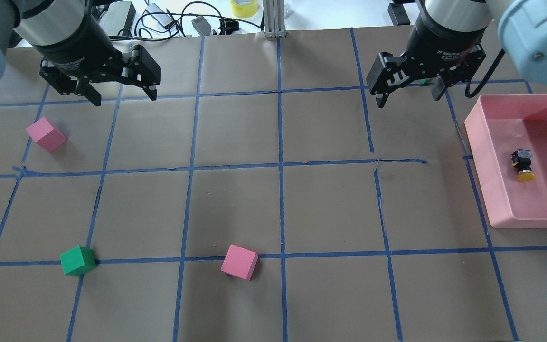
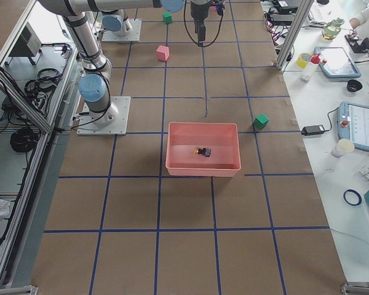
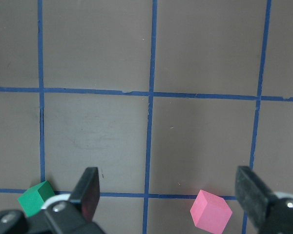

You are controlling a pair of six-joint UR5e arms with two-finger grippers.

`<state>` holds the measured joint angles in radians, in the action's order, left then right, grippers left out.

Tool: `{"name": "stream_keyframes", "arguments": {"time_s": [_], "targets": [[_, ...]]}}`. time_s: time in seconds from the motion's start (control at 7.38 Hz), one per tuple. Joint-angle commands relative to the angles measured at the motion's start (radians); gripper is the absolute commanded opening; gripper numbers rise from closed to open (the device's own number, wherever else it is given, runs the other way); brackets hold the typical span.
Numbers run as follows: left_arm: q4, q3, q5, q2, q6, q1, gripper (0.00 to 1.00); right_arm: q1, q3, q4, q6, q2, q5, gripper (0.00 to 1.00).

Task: Align button upright
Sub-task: 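Move the right gripper over the pink bin toward the yellow-capped button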

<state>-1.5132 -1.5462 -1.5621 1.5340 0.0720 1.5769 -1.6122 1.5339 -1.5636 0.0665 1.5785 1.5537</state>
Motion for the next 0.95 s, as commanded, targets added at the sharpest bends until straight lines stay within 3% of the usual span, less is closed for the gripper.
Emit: {"name": "stream_keyframes", "arguments": {"time_s": [0.0,0.41,0.81], "targets": [[0.016,0.000,-0.003,0.002,0.000,0.000,1.00,0.000,0.000,0.001,-0.001,0.000,0.006,1.00],[0.016,0.000,-0.004,0.002,0.002,0.000,1.00,0.033,-0.001,-0.015,0.015,-0.002,0.012,1.00],[0.016,0.000,-0.004,0.002,0.005,0.000,1.00,0.251,0.000,-0.013,0.122,-0.015,0.006,1.00]]}}
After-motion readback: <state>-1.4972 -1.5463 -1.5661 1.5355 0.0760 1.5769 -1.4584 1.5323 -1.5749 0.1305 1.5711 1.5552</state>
